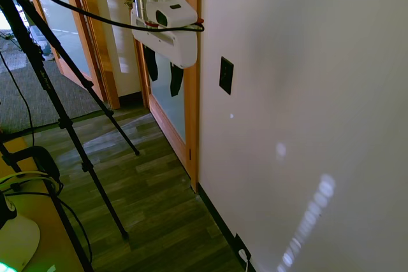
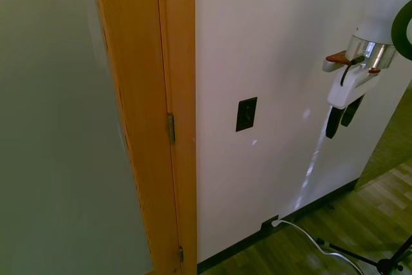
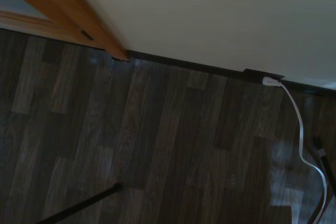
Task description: Turn on the light
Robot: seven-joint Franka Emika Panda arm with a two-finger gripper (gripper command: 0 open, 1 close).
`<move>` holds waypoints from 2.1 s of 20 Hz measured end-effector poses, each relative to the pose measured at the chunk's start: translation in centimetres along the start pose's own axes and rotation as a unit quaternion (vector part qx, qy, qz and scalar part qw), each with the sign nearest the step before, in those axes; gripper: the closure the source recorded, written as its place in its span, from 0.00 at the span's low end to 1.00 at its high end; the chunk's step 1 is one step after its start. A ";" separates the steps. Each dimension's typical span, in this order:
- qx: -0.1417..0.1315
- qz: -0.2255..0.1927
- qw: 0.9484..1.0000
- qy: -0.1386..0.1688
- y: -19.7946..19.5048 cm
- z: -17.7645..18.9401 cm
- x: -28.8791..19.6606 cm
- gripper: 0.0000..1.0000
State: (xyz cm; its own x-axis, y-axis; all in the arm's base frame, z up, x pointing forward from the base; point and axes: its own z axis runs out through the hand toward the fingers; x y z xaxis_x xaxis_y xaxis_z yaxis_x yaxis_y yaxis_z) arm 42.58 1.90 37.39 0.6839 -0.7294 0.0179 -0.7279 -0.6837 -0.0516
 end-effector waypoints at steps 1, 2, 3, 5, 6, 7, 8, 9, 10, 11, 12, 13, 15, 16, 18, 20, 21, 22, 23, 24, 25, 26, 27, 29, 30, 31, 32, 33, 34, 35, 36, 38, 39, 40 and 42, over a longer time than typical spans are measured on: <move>-0.001 -0.001 1.000 0.000 0.0 0.0 0.0 0.00; -0.002 -0.003 1.000 0.002 0.0 0.1 0.0 0.00; 0.004 -0.003 1.000 0.008 -0.2 0.3 0.3 0.00; 0.022 -0.002 0.999 0.024 -1.1 1.2 1.1 0.00; 0.031 0.001 0.999 0.032 -1.7 2.0 1.7 0.00; 0.041 0.004 0.998 0.040 -2.5 2.8 2.5 0.00; 0.051 0.007 0.998 0.047 -3.4 3.7 3.3 0.00; 0.061 0.010 0.997 0.054 -4.4 4.6 4.2 0.00; 0.074 0.013 0.995 0.062 -5.3 5.4 5.1 0.00; 0.088 0.016 0.994 0.071 -6.2 6.2 5.8 0.00; 0.101 0.019 0.992 0.079 -7.2 6.9 6.3 0.00; 0.114 0.019 0.990 0.086 -8.2 7.4 6.5 0.00; 0.142 0.023 0.984 0.103 -10.5 8.1 6.7 0.00; 0.156 0.027 0.981 0.111 -11.6 8.4 6.8 0.00; 0.178 0.037 0.976 0.124 -12.9 9.7 6.8 0.00; 0.189 0.051 0.971 0.136 -13.2 11.2 7.1 1.00; 0.194 0.061 0.969 0.143 -13.2 11.8 7.3 1.00; 0.201 0.070 0.965 0.152 -13.2 12.1 7.5 1.00; 0.208 0.076 0.962 0.161 -13.3 12.3 7.6 1.00; 0.215 0.081 0.958 0.170 -13.3 12.4 7.5 1.00; 0.219 0.083 0.956 0.176 -13.5 12.5 7.4 1.00; 0.219 0.085 0.955 0.179 -13.7 12.6 7.2 1.00; 0.220 0.086 0.955 0.180 -13.9 12.6 6.9 1.00; 0.227 0.089 0.952 0.183 -14.2 12.4 6.5 1.00; 0.232 0.091 0.951 0.186 -14.1 12.3 6.5 1.00; 0.236 0.093 0.949 0.189 -13.9 12.3 6.5 1.00; 0.239 0.097 0.947 0.192 -13.6 12.3 6.6 1.00; 0.241 0.101 0.945 0.194 -13.3 12.3 6.7 1.00; 0.242 0.104 0.945 0.196 -13.0 12.3 6.7 1.00; 0.242 0.106 0.944 0.197 -12.9 12.3 6.9 1.00; 0.243 0.107 0.944 0.198 -12.9 12.1 6.9 1.00; 0.245 0.108 0.943 0.199 -13.0 11.8 7.0 1.00; 0.246 0.108 0.942 0.200 -13.0 11.7 6.9 1.00; 0.247 0.109 0.942 0.200 -13.1 11.5 6.9 1.00; 0.246 0.111 0.942 0.198 -13.4 11.3 7.1 1.00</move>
State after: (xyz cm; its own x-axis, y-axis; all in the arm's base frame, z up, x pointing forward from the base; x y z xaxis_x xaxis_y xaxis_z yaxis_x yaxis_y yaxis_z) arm 57.72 6.12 26.90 0.3742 -0.8707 0.3191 -0.6733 -0.4917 -0.5522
